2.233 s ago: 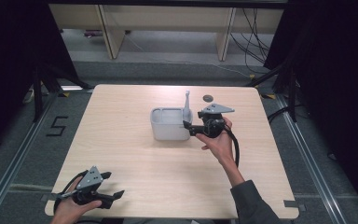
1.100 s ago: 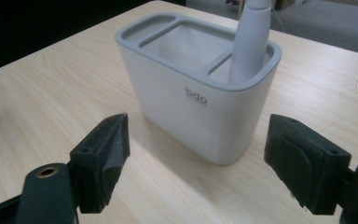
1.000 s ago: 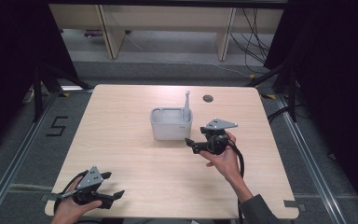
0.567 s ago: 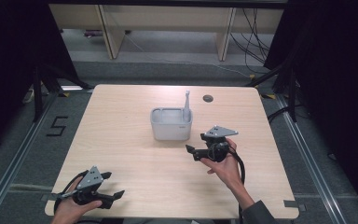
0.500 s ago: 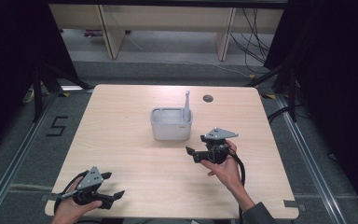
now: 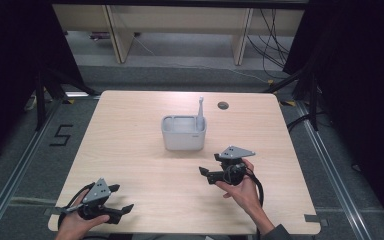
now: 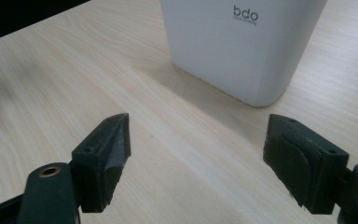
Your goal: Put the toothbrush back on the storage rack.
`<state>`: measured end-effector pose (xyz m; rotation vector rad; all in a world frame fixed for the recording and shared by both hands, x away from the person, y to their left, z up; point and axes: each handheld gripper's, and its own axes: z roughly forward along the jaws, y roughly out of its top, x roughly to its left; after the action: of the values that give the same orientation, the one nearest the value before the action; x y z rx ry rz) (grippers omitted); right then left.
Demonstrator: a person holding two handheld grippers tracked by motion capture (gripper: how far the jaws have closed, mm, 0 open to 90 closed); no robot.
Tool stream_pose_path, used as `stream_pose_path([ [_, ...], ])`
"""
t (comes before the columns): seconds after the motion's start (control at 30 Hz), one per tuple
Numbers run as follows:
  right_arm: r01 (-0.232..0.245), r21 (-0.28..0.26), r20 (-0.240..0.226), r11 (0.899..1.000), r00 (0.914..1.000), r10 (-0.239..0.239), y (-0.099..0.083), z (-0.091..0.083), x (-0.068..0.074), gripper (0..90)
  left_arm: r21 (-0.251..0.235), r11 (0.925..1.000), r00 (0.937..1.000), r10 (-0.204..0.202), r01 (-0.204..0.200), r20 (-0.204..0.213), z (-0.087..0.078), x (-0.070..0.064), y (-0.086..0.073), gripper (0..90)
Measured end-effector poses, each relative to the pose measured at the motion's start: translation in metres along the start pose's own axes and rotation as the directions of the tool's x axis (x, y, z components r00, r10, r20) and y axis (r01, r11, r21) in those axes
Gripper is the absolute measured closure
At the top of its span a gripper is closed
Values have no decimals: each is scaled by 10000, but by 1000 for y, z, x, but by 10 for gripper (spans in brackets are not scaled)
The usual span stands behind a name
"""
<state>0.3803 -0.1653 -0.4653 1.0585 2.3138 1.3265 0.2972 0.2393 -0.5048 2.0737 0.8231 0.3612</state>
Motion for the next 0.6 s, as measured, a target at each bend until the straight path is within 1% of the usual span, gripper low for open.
stream_pose_path([
  [0.03,419,31,31,9991,9991,-419,-1,-1,-2,236,30,10000,10000,53,-53,3,0,1,0,150],
  [0.07,170,10,-68,9999,9998,-170,-2,0,0,234,-34,10000,10000,65,-65,8,1,1,-1,149],
  [0.1,172,51,-104,9998,9998,-171,-3,-1,0,229,-119,9999,10000,-65,66,42,1,0,-1,150],
  [0.13,342,119,-96,9993,9994,-341,-6,-2,1,223,0,9999,9999,102,-102,-1,0,1,0,149],
  [0.23,375,131,-12,9992,9993,-375,-8,-3,2,207,-19,10000,10000,56,-56,9,1,1,-1,149],
  [0.27,239,252,-36,9994,9997,-238,-9,-4,4,195,-116,9999,10000,12,-12,25,1,1,-1,149],
  [0.3,222,317,24,9993,9997,-223,-10,-5,4,182,-114,9999,10000,18,-18,21,1,1,-1,149],
  [0.33,492,317,-30,9983,9988,-491,-10,-4,3,174,-134,9999,10000,31,-31,9,1,1,-1,149],
  [0.37,324,443,19,9985,9995,-325,-12,-6,4,174,-50,9999,9999,-101,101,61,0,-1,0,149],
  [0.4,330,452,-24,9984,9995,-330,-13,-7,4,171,-55,10000,10000,-3,3,31,1,0,-1,150],
  [0.43,187,528,-3,9984,9998,-187,-14,-8,5,165,-205,9997,9999,-115,117,70,1,0,-1,149],
  [0.47,565,392,121,9976,9983,-570,-14,-8,3,158,-161,9998,10000,-63,64,48,1,1,-1,149],
  [0.5,496,505,174,9975,9986,-506,-15,-10,3,158,-214,9997,9999,-112,114,77,2,0,-1,149],
  [0.53,448,452,-18,9980,9990,-447,-17,-11,2,159,-203,9997,9999,-112,114,87,1,0,-1,149],
  [0.57,198,458,-6,9988,9998,-198,-19,-11,4,159,-150,9999,10000,-37,38,61,1,1,-1,149],
  [0.6,436,485,38,9979,9990,-439,-20,-13,3,159,9,10000,10000,37,-37,6,0,2,0,150],
])
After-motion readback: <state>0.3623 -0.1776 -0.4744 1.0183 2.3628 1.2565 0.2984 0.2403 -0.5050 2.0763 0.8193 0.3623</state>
